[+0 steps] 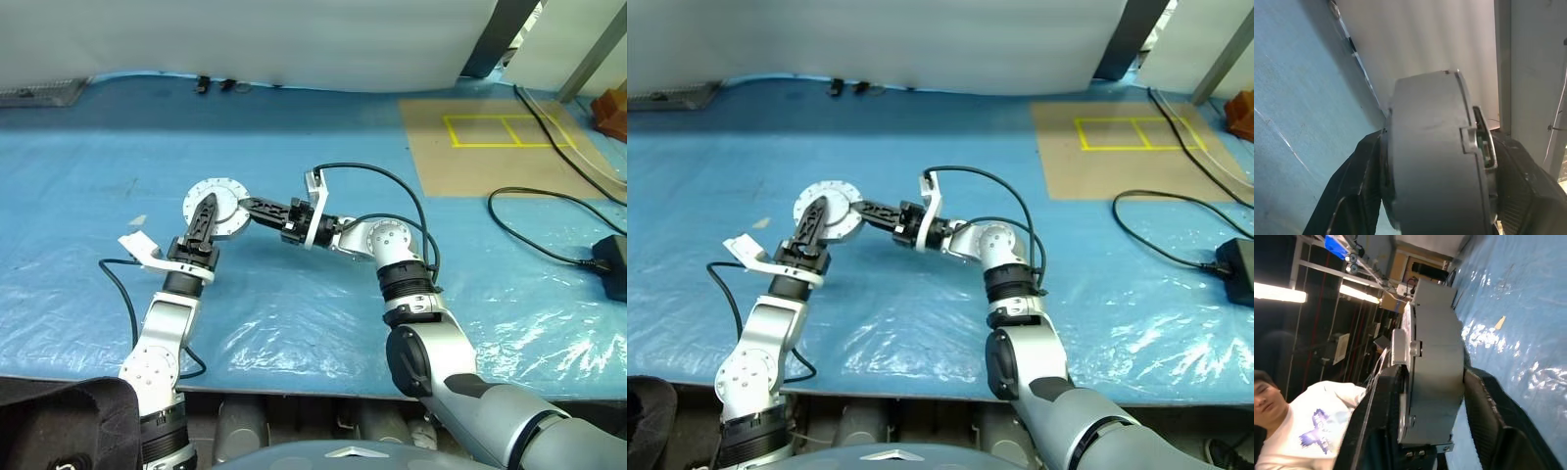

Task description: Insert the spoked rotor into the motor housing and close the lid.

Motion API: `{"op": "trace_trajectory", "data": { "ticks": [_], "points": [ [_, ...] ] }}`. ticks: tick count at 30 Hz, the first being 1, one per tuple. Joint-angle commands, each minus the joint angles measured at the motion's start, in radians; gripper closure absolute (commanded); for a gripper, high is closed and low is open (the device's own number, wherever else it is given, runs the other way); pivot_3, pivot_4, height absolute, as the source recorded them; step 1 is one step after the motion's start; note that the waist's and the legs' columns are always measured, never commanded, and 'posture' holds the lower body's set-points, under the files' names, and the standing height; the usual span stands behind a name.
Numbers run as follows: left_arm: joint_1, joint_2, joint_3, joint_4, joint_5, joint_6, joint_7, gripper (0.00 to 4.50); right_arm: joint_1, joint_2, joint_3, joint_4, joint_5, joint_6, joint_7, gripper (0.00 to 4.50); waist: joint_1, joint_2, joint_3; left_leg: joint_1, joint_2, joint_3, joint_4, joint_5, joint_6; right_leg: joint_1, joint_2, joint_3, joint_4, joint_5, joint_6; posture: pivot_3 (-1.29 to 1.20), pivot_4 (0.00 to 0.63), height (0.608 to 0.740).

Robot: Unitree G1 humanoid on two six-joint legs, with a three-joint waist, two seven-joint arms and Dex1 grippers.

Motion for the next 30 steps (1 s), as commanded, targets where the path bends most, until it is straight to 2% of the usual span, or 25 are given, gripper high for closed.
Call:
{"op": "trace_trajectory", "data": {
  "ticks": [1,4,10,12,14,17,21,24,30],
  "points": [
    [-0.003,-0.015,-0.041,-0.027,-0.001,0.010,-0.002,1.86,-0.018,0.059,0.017,-0.048,0.022,-0.025,0.013,1.35,0.000,0.000,0.000,0.000,0.000,0.000,0.000,0.000,0.000,0.000,0.000,0.000,0.000,0.000,0.000,0.00,0.150,0.740],
    [-0.011,-0.032,-0.033,-0.028,-0.024,-0.001,-0.010,1.86,-0.028,0.059,0.006,-0.016,0.016,-0.051,-0.011,0.31,0.001,0.000,0.000,0.000,0.000,0.000,0.000,0.000,0.000,0.000,0.000,0.000,0.000,0.001,0.001,0.00,0.150,0.740],
    [-0.061,-0.088,0.040,-0.014,-0.124,-0.072,0.012,1.86,-0.034,0.053,0.002,0.004,-0.002,-0.104,-0.051,0.31,-0.001,0.000,0.000,0.000,0.000,0.000,0.001,0.000,0.000,0.000,0.000,0.000,0.001,0.001,0.001,0.00,0.150,0.740],
    [-0.088,-0.094,0.094,0.005,-0.122,-0.150,0.010,1.86,-0.039,0.049,0.000,0.018,-0.017,-0.147,-0.066,0.31,-0.003,0.000,0.000,0.000,0.000,0.000,0.001,0.000,0.000,0.000,0.000,0.000,0.002,0.000,0.000,0.00,0.150,0.740],
    [-0.114,-0.081,0.130,0.040,-0.052,-0.236,0.004,1.86,-0.043,0.045,0.005,0.024,-0.019,-0.157,-0.063,0.31,-0.004,0.000,0.000,0.000,0.000,0.000,0.002,0.000,0.000,0.000,0.000,0.000,0.002,0.001,0.000,0.00,0.150,0.740],
    [-0.218,-0.038,0.205,0.185,0.064,-0.392,0.006,1.86,-0.044,0.037,0.048,-0.006,-0.029,-0.140,-0.029,0.31,-0.001,0.000,0.000,0.000,0.000,0.000,0.002,0.000,0.000,0.000,0.000,0.000,0.002,0.001,0.000,0.00,0.150,0.740],
    [-0.358,0.034,0.311,0.417,0.134,-0.533,0.004,1.86,-0.043,0.035,0.089,-0.037,-0.034,-0.138,-0.005,0.31,0.001,-0.005,0.001,-0.001,0.000,-0.003,0.003,0.001,0.001,0.001,0.000,-0.001,0.002,0.003,0.003,0.00,0.150,0.740],
    [-0.442,0.125,0.347,0.630,0.222,-0.594,-0.006,1.86,-0.039,0.030,0.126,-0.070,-0.038,-0.127,0.016,0.31,0.003,-0.008,0.000,-0.002,0.000,-0.004,0.005,0.001,0.002,0.001,0.000,-0.002,0.002,0.004,0.004,0.00,0.150,0.740],
    [-0.574,0.256,0.418,0.972,0.292,-0.677,-0.060,1.86,-0.022,0.022,0.175,-0.164,-0.033,-0.101,0.038,0.31,0.013,-0.010,0.000,-0.002,-0.001,-0.005,0.005,0.000,0.000,0.001,0.000,-0.003,0.002,0.004,0.005,0.00,0.150,0.740]
  ]
}}
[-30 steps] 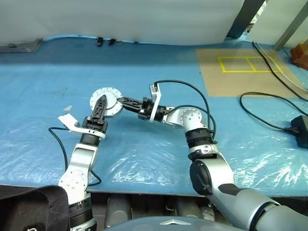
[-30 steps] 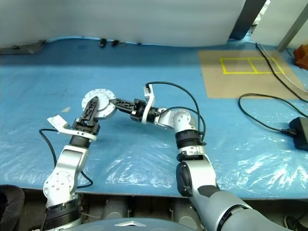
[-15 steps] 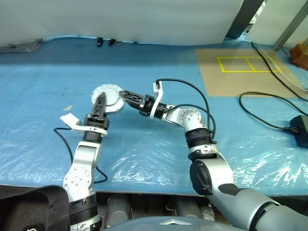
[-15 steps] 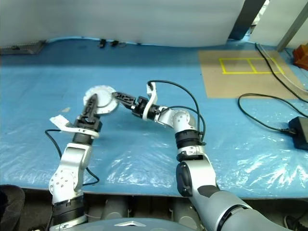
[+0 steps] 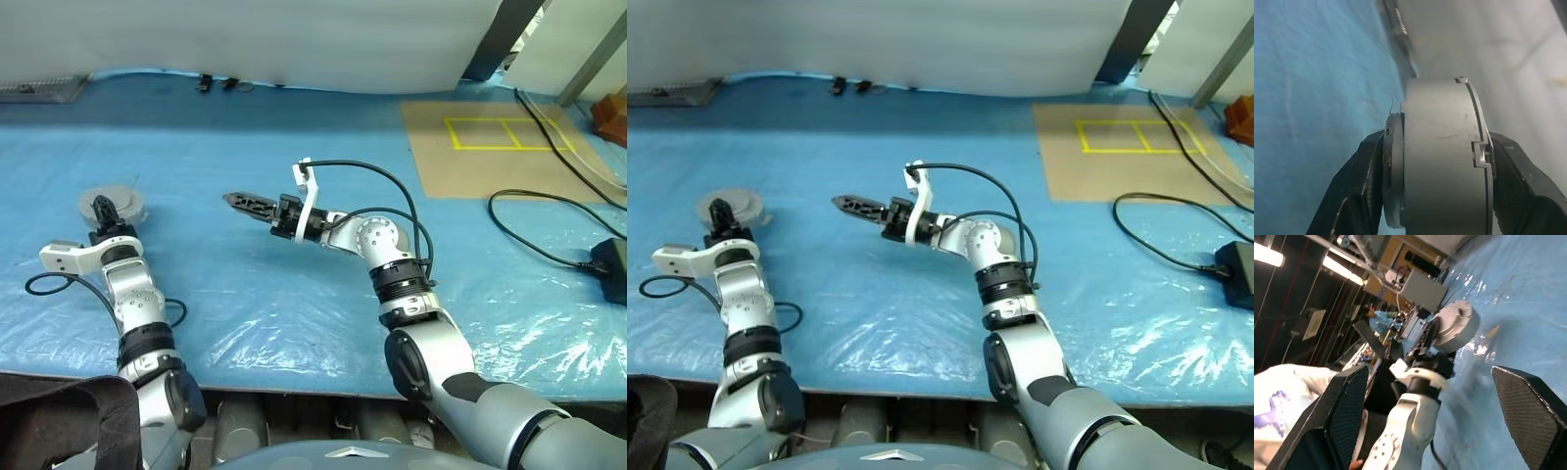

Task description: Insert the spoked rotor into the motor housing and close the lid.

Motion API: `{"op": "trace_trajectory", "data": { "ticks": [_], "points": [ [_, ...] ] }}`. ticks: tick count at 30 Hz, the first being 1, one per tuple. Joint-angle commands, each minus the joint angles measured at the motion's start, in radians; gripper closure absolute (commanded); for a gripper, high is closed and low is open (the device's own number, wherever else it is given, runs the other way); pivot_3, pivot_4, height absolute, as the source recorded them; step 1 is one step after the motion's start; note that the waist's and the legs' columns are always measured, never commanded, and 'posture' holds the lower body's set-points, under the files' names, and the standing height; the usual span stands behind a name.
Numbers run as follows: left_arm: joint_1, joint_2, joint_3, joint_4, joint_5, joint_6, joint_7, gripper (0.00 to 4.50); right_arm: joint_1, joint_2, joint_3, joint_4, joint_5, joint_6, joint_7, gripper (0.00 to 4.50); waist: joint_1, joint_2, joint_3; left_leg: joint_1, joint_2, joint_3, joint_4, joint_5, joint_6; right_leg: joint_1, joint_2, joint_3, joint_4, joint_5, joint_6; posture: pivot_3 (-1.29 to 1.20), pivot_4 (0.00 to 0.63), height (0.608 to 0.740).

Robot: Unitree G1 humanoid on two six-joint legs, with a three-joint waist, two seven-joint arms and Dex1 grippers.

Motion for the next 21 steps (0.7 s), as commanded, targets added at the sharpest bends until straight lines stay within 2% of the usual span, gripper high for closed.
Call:
{"op": "trace_trajectory", "data": {
  "ticks": [1,9,12,15,21],
  "points": [
    [-0.065,0.074,0.036,0.110,0.054,-0.064,-0.050,1.86,-0.016,0.022,0.011,-0.086,0.017,0.005,0.015,0.31,0.004,-0.001,0.000,0.000,0.000,0.000,0.000,0.000,0.000,0.000,0.000,0.000,0.000,0.000,0.000,0.00,0.150,0.740],
    [-0.079,0.095,0.063,0.201,0.113,-0.093,-0.044,1.86,-0.002,0.018,0.027,-0.116,0.004,-0.011,0.016,0.31,0.017,-0.002,0.000,0.000,0.001,0.000,0.002,0.000,-0.001,0.000,-0.001,0.000,0.003,0.000,0.000,0.00,0.150,0.740],
    [-0.062,0.082,0.074,0.177,0.118,-0.103,-0.030,1.06,-0.002,0.016,0.034,-0.110,-0.002,-0.020,0.019,0.26,0.016,-0.002,0.000,0.000,0.001,0.000,0.003,0.000,-0.001,0.000,-0.001,0.000,0.005,0.000,0.000,0.00,0.150,0.740],
    [-0.028,0.058,0.075,0.118,0.141,-0.123,0.003,0.03,-0.004,0.011,0.042,-0.100,-0.015,-0.033,0.024,0.26,0.014,-0.002,0.000,0.001,0.001,-0.001,0.004,0.000,-0.001,0.000,-0.001,0.000,0.007,0.000,0.000,0.00,0.150,0.740],
    [0.098,-0.003,0.020,-0.132,0.246,-0.143,0.108,0.03,-0.003,-0.009,0.079,-0.093,-0.076,-0.080,0.049,0.26,0.013,-0.002,0.000,0.001,0.001,-0.001,0.005,0.000,-0.001,0.000,-0.002,0.000,0.007,0.000,0.000,0.00,0.150,0.740]
  ]
}}
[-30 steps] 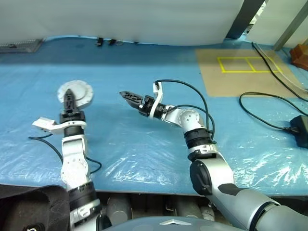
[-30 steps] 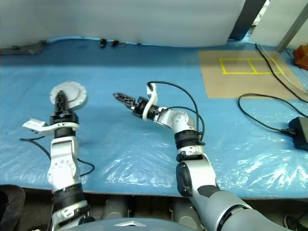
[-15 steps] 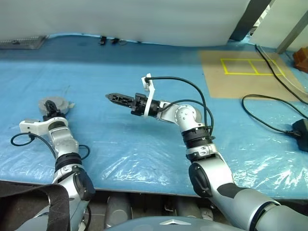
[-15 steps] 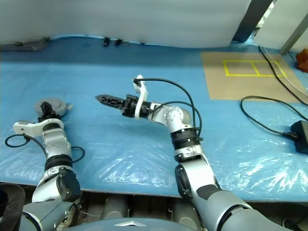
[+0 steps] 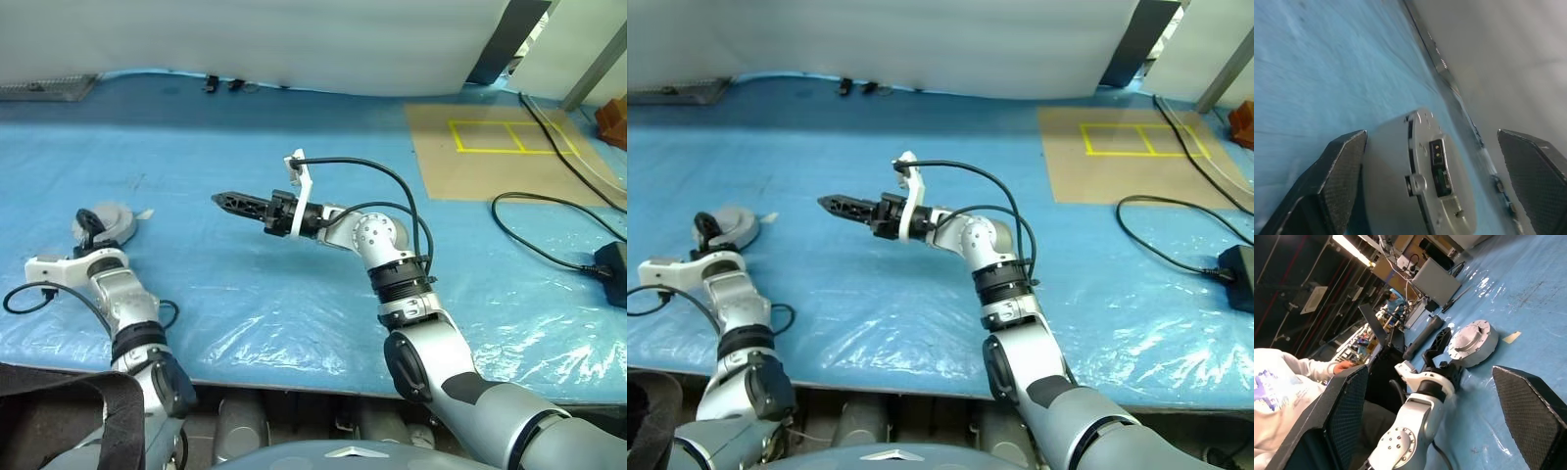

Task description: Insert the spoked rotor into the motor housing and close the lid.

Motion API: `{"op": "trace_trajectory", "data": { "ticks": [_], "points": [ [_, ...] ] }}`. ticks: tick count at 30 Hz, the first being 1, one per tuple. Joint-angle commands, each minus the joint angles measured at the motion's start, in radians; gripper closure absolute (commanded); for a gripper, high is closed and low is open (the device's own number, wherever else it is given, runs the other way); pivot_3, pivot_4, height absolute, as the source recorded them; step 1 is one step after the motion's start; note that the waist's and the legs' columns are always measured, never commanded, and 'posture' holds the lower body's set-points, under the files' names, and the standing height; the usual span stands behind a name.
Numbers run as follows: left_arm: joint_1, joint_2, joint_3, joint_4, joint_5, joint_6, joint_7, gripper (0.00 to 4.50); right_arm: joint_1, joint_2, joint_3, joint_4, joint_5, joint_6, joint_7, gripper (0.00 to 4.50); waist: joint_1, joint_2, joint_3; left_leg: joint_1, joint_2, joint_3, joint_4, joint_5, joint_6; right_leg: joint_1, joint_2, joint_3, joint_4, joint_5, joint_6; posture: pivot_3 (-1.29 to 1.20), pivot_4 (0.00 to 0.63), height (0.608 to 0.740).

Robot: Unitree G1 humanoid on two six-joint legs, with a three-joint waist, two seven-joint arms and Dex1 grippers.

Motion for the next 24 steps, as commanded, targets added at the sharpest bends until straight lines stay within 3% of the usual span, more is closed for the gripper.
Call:
{"op": "trace_trajectory", "data": {
  "ticks": [1,5,9,12,19,24],
  "points": [
    [0.078,-0.009,-0.056,-0.205,0.082,0.007,0.037,0.03,0.002,-0.013,0.045,-0.027,-0.051,-0.065,0.036,0.26,0.000,0.000,0.000,0.000,0.000,0.000,0.000,0.000,0.000,0.000,0.000,0.000,0.000,0.000,0.000,0.00,0.150,0.740],
    [0.213,0.003,-0.173,-0.410,0.183,0.065,-0.007,0.03,0.042,-0.046,0.128,-0.054,-0.158,-0.201,0.079,0.26,0.001,0.000,0.000,0.000,0.000,0.000,0.000,0.000,0.000,0.000,0.000,0.000,0.000,0.000,0.000,0.00,0.150,0.740],
    [0.352,0.044,-0.291,-0.619,0.198,0.165,-0.124,0.03,0.097,-0.058,0.123,-0.108,-0.168,-0.275,0.101,0.26,0.000,0.000,0.000,0.000,0.000,0.000,0.001,0.000,0.000,0.000,0.000,0.000,0.000,-0.003,-0.004,0.00,0.150,0.740],
    [0.461,0.101,-0.385,-0.762,0.202,0.227,-0.259,0.03,0.177,-0.107,0.154,-0.171,-0.241,-0.462,0.154,0.26,0.000,0.000,0.000,0.000,0.000,0.000,0.000,0.000,0.000,0.000,0.000,0.000,0.000,-0.003,-0.004,0.00,0.150,0.740],
    [0.607,0.241,-0.552,-0.885,0.367,0.259,-0.442,0.00,0.308,-0.276,0.230,-0.179,-0.360,-0.645,0.294,0.13,-0.002,0.000,0.000,0.003,0.000,0.001,0.000,0.000,0.001,0.002,0.000,0.001,0.000,-0.003,-0.005,0.00,0.150,0.740],
    [0.655,0.262,-0.566,-0.966,0.366,0.327,-0.439,0.00,0.379,-0.316,0.228,-0.200,-0.377,-0.677,0.302,0.13,-0.008,0.001,0.001,0.004,0.000,0.002,0.000,-0.001,0.001,0.002,0.000,0.001,0.000,-0.003,-0.005,0.00,0.150,0.740]
  ]
}}
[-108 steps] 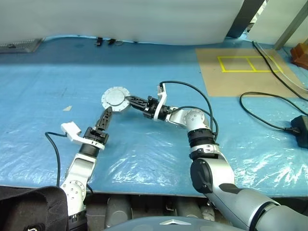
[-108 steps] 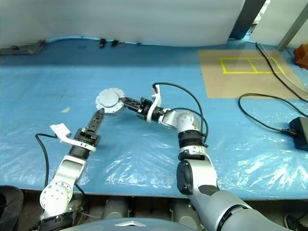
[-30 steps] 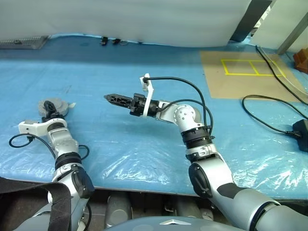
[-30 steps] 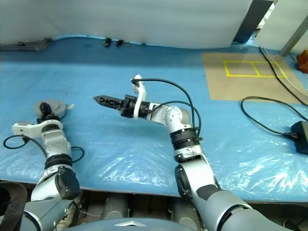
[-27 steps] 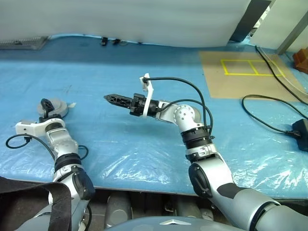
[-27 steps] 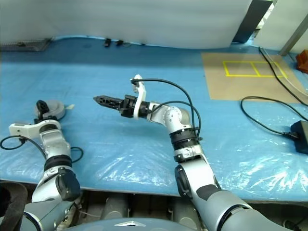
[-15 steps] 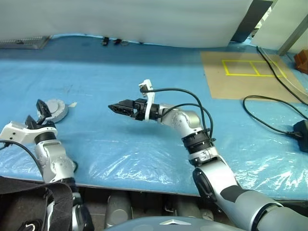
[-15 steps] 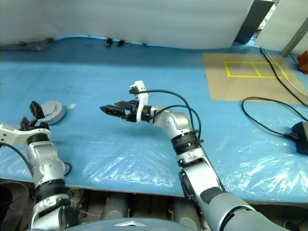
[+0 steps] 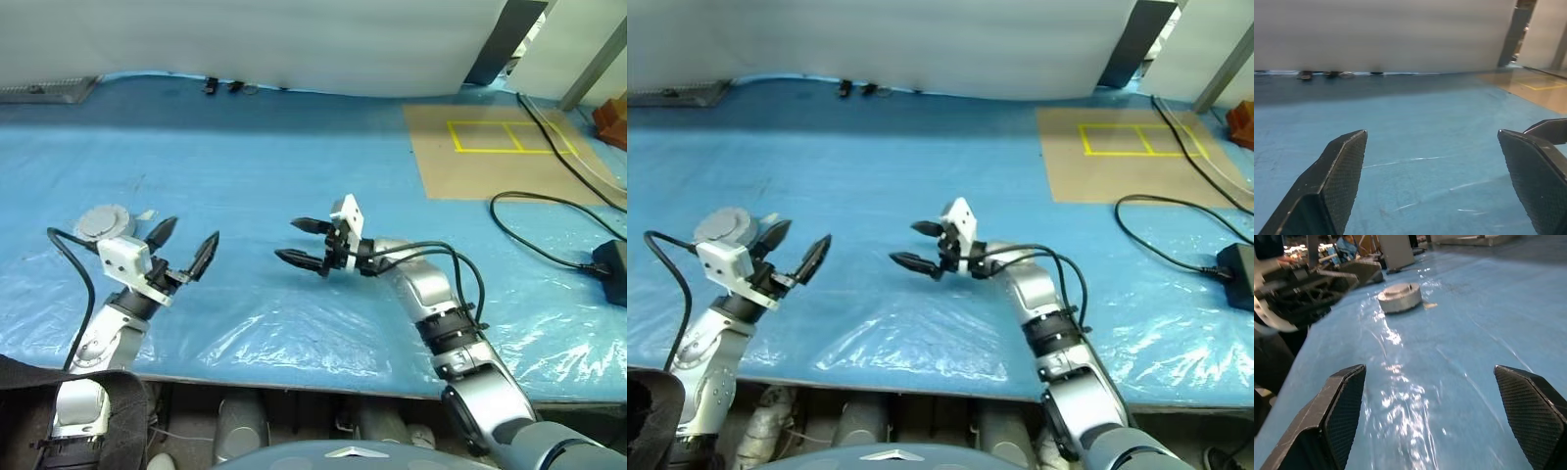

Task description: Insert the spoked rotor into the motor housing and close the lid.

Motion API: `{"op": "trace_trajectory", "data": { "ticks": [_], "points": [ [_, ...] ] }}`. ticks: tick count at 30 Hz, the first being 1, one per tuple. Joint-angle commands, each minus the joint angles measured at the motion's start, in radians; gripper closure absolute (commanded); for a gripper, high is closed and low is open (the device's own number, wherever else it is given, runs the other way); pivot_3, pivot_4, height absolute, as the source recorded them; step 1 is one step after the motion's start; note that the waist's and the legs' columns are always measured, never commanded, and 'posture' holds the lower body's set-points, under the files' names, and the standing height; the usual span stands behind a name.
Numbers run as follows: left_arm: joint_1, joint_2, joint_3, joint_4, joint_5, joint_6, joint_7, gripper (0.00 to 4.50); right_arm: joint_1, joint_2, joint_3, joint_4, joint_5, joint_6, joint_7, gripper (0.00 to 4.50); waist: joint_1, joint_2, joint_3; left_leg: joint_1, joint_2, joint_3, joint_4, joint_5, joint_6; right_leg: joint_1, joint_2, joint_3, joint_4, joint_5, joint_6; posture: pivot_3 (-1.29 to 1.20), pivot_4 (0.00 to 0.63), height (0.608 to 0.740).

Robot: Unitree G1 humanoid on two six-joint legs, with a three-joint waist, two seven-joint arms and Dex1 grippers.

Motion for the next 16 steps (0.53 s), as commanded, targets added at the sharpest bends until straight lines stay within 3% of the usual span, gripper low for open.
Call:
{"op": "trace_trajectory", "data": {
  "ticks": [1,7,16],
  "points": [
    [0.035,0.021,0.002,-0.085,0.006,0.043,-0.003,0.00,0.023,-0.009,0.012,-0.059,-0.004,-0.023,0.022,0.13,-0.006,0.000,0.000,0.000,0.000,0.000,0.000,0.000,0.000,0.000,0.000,0.000,0.000,0.000,0.000,0.00,0.150,0.740],
    [0.083,0.020,-0.001,-0.121,0.010,0.072,-0.018,0.00,0.041,-0.021,0.029,-0.106,-0.003,-0.001,0.039,0.13,-0.021,0.001,0.000,0.000,0.000,0.000,0.000,-0.002,0.003,0.000,0.000,0.000,-0.001,0.000,0.000,0.00,0.150,0.740],
    [0.067,0.003,-0.018,-0.085,0.078,0.036,-0.037,0.00,-0.026,-0.029,0.045,0.008,-0.071,-0.091,0.069,0.13,-0.021,0.001,0.000,0.001,0.000,0.000,0.000,-0.002,0.004,0.001,0.000,0.000,-0.001,0.000,-0.001,0.00,0.150,0.740]
  ]
}}
